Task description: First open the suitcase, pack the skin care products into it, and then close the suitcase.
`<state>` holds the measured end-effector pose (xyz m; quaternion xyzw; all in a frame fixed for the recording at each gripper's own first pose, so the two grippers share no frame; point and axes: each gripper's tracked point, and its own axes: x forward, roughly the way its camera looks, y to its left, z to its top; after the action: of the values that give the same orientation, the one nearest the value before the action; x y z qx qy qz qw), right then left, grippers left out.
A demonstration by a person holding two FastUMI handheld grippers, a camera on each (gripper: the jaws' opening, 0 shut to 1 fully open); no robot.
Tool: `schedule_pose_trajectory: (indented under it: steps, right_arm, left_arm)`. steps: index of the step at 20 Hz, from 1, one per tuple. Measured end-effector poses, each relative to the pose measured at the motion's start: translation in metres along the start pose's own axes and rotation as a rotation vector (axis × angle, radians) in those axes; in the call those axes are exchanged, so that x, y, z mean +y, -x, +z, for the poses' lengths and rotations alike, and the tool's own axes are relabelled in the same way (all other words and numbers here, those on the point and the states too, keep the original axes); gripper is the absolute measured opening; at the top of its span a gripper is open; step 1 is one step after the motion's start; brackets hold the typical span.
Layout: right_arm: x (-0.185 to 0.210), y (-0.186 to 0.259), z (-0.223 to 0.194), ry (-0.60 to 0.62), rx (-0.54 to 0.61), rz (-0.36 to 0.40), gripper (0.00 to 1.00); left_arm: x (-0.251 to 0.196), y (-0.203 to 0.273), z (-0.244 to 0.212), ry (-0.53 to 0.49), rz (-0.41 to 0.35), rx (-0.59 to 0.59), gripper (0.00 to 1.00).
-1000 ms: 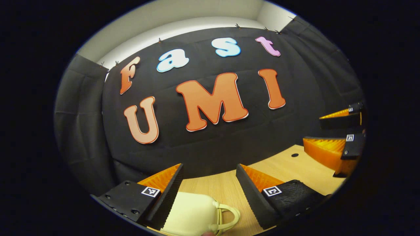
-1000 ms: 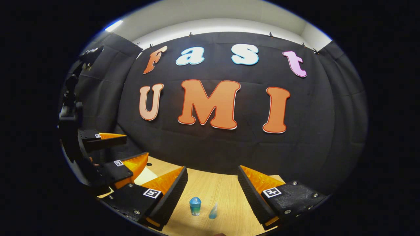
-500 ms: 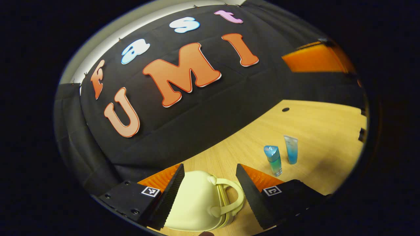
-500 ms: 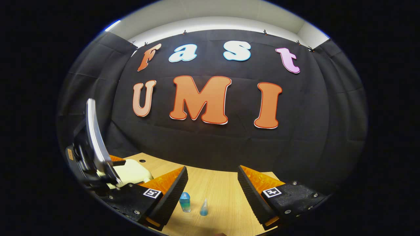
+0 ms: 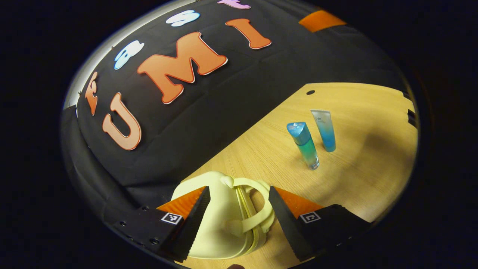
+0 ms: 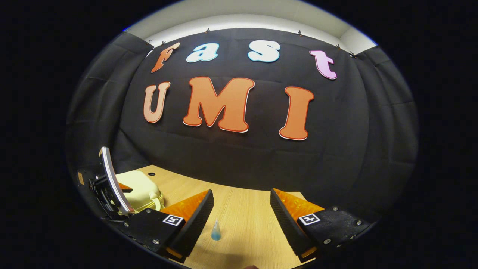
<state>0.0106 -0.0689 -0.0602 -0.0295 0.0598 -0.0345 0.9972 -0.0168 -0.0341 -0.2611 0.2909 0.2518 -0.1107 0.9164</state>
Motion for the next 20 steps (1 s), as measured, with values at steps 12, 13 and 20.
schedule_pose_trajectory:
  steps: [12,13,20]
  right_arm:
    - [-0.040,-0.007,-0.004,0.009,-0.003,-0.062,0.96]
    - [-0.043,-0.006,-0.005,0.009,-0.002,-0.063,0.96]
    - [-0.056,-0.002,-0.004,0.019,-0.012,-0.063,0.96]
  left_arm:
    - [-0.032,-0.029,-0.040,-0.195,-0.067,0.113,0.92]
    - [-0.035,-0.030,-0.042,-0.208,-0.074,0.122,0.87]
    - [-0.031,-0.024,-0.038,-0.328,-0.080,0.137,0.60]
